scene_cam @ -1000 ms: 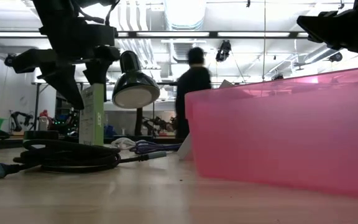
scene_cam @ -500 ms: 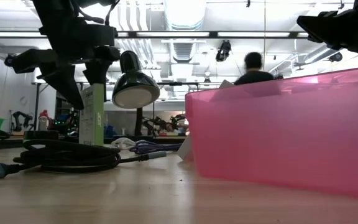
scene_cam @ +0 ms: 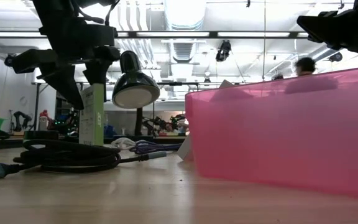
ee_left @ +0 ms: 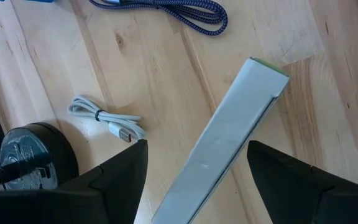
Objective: Pick and place items into bin
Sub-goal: Put the left white card reader box into the green bin
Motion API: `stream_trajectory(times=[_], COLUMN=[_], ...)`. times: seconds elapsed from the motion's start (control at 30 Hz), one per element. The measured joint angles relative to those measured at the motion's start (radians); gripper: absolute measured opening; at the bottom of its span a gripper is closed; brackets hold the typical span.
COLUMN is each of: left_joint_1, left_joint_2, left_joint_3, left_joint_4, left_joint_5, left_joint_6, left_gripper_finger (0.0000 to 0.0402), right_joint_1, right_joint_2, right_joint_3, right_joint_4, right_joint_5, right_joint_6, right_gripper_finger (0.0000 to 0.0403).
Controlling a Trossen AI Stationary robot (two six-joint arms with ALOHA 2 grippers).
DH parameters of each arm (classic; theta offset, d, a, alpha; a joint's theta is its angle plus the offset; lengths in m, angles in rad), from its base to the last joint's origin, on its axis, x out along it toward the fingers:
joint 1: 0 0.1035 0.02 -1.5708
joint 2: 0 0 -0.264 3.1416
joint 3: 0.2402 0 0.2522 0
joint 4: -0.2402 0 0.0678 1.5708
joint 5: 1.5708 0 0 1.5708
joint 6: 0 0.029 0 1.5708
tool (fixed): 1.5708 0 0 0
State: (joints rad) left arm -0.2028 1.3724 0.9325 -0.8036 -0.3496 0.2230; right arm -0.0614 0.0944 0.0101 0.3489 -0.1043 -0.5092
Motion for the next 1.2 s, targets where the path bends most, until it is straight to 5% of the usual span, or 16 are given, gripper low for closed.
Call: stream_trajectory(times=[0.23, 1.2], left_joint_1=[0.000, 0.000], left_joint_2=[0.000, 0.000], left_joint_3=[0.000, 0.006], left_joint_4=[0.000, 0.000], left_joint_5=[0.000, -0.010], left_joint_6=[0.000, 0.003], left_gripper_finger=[0.0244, 0.0035], right_joint_1=[0.000, 0.000], right_joint_2=[0.000, 0.000], right_joint_3=[0.000, 0.000], right_joint_4=[0.000, 0.000], right_joint_5=[0.000, 0.000], right_joint_6=[0.000, 0.000], right_gripper_finger=[0.0047, 0.0047])
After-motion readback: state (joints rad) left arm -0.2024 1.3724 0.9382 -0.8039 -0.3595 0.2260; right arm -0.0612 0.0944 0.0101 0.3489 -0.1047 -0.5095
